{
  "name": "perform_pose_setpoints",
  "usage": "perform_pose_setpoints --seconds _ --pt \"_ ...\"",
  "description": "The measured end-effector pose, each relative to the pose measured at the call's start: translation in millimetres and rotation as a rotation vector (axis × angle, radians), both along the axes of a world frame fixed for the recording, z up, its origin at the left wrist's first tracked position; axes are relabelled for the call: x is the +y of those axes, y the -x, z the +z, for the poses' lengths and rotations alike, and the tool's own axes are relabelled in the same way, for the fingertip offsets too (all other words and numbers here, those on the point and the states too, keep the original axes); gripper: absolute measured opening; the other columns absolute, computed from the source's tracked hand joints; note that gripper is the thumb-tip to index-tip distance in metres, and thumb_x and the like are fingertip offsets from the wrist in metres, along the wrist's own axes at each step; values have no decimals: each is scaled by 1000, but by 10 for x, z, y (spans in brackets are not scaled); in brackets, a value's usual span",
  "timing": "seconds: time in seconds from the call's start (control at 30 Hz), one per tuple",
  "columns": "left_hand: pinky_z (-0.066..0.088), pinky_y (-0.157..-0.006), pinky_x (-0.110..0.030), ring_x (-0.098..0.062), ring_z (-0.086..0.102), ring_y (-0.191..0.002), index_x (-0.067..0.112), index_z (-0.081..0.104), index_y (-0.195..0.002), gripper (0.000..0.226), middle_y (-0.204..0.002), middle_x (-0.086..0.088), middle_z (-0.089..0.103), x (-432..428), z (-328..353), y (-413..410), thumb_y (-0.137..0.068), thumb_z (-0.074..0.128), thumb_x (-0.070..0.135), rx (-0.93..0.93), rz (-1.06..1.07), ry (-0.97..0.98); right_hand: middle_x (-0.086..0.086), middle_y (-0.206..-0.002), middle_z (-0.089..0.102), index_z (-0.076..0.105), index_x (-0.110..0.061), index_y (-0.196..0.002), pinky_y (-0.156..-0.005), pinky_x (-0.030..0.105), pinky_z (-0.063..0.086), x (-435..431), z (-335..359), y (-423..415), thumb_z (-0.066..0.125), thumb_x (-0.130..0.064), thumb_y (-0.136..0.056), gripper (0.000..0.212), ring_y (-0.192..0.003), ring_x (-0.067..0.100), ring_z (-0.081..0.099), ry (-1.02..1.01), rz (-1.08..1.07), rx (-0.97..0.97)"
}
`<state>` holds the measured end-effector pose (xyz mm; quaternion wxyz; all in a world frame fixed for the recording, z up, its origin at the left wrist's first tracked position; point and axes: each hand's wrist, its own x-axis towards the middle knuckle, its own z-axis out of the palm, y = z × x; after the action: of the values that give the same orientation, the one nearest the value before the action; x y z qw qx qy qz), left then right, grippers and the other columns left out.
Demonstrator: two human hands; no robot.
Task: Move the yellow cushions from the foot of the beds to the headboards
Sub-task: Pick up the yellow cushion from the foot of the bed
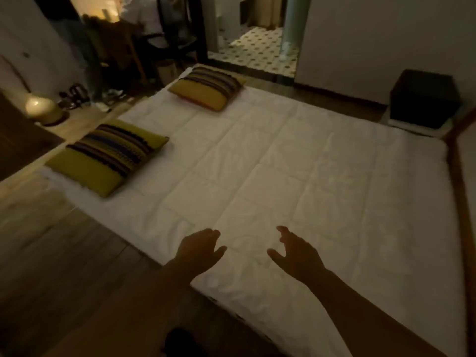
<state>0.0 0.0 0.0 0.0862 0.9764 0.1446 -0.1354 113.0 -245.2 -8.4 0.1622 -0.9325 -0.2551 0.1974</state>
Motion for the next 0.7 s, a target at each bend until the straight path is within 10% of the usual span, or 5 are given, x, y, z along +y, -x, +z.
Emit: perform_pose_setpoints --seconds 0.7 --pt "33 -112 -38 -23 43 -137 21 42 -145 57 -149 -5 45 2609 -605 2204 -95 48 47 241 556 305 1 -135 60 42 -22 -143 -103 32 46 3319 -361 1351 51 -57 -94 61 -122 19 58 185 498 133"
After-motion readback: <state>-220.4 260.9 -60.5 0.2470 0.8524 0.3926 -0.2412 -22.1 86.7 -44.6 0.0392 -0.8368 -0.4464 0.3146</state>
